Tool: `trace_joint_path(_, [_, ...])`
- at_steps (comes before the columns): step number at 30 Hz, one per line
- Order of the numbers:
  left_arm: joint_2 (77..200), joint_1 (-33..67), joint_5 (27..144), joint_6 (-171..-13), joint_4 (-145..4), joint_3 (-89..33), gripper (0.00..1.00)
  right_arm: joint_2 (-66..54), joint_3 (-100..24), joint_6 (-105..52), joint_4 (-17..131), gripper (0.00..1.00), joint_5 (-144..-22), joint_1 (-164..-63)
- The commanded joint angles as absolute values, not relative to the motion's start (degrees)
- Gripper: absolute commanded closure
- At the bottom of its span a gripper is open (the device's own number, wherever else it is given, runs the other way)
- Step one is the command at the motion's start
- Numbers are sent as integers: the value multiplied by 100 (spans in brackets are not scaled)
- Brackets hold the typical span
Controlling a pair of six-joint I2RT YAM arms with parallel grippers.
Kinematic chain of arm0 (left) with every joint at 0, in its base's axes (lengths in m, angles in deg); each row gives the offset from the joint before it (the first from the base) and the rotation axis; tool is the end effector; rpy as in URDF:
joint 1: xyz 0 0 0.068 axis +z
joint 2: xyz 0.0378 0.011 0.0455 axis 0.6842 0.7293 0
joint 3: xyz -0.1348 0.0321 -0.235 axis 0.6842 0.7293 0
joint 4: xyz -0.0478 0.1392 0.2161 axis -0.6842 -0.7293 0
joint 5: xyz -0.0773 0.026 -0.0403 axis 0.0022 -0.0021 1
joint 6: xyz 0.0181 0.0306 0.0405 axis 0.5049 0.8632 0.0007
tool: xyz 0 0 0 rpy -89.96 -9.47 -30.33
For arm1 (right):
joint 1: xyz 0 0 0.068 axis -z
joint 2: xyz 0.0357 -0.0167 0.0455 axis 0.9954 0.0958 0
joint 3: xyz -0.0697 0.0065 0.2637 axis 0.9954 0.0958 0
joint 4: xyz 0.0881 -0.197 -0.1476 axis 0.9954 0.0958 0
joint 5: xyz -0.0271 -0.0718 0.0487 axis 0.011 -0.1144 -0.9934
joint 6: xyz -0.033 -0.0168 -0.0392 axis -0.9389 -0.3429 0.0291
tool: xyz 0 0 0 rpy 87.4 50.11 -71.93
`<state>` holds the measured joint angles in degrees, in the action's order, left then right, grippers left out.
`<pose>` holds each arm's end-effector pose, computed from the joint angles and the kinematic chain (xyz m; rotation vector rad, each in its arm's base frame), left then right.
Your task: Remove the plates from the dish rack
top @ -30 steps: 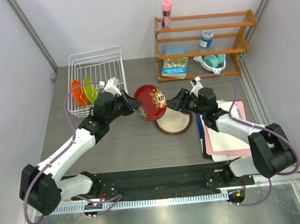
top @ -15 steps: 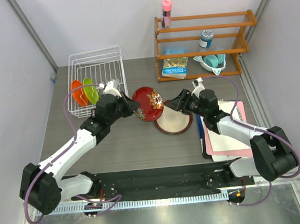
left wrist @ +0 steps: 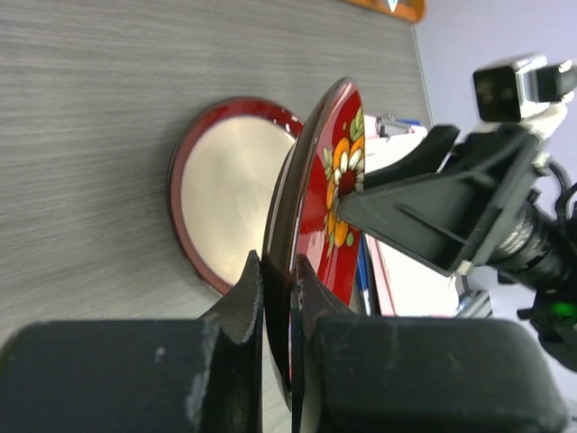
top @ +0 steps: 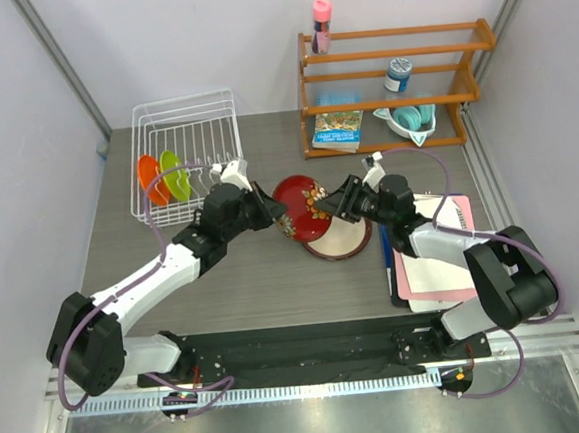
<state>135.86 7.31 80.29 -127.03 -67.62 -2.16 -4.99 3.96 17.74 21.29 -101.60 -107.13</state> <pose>0.2345 -0.1719 0.2706 -0.1575 2.0769 -0.9782 0.2654 0.1278 0.2061 0.1357 1.9888 1.2915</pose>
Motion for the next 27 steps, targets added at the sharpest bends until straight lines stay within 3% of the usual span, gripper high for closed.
trace_joint_path(1, [13619, 617, 8243, -12949, -5778, -290, 100, -364, 513, 2057, 1259, 67, -10478, -10753])
trace_joint_path(2, [13645, 617, 8252, -12949, -5717, -281, 100, -321, 531, 2084, 1205, 76, -10548, -10753])
trace_joint_path(3, [13654, 599, 8252, -12940, -5708, -281, 100, -277, 514, 2110, 1187, 93, -10575, -10753])
trace_joint_path(4, [13663, 608, 8243, -12940, -5708, -281, 100, -267, 531, 2136, 1143, 99, -10584, -10744])
trace_joint_path(7, [13672, 599, 8095, -12844, -5848, -316, 99, -503, 672, 2102, 1230, 99, -10286, -10735])
trace_joint_path(8, [13663, 599, 8033, -12765, -6057, -342, 73, -609, 689, 2032, 1414, 99, -10120, -10727])
trace_joint_path(9, [13646, 599, 7945, -12608, -6190, -377, 55, -741, 707, 1944, 1624, 99, -9822, -10700])
trace_joint_path(12, [13523, 599, 7261, -12116, -6840, -439, 33, -1294, 707, 1557, 2538, 99, -9137, -10569])
trace_joint_path(13, [13418, 599, 6998, -12062, -6989, -430, 18, -1557, 716, 1435, 2967, 99, -9021, -10499])
trace_joint_path(16, [13155, 608, 6170, -11623, -7499, -395, 6, -1944, 760, 1206, 3532, 99, -8782, -10191])
trace_joint_path(18, [12996, 608, 5617, -11404, -7606, -343, 0, -1999, 751, 1109, 3822, 99, -8843, -9971])
trace_joint_path(27, [12451, 608, 3851, -10744, -7861, -316, 1, -1481, 681, 818, 4053, 99, -8887, -9690])
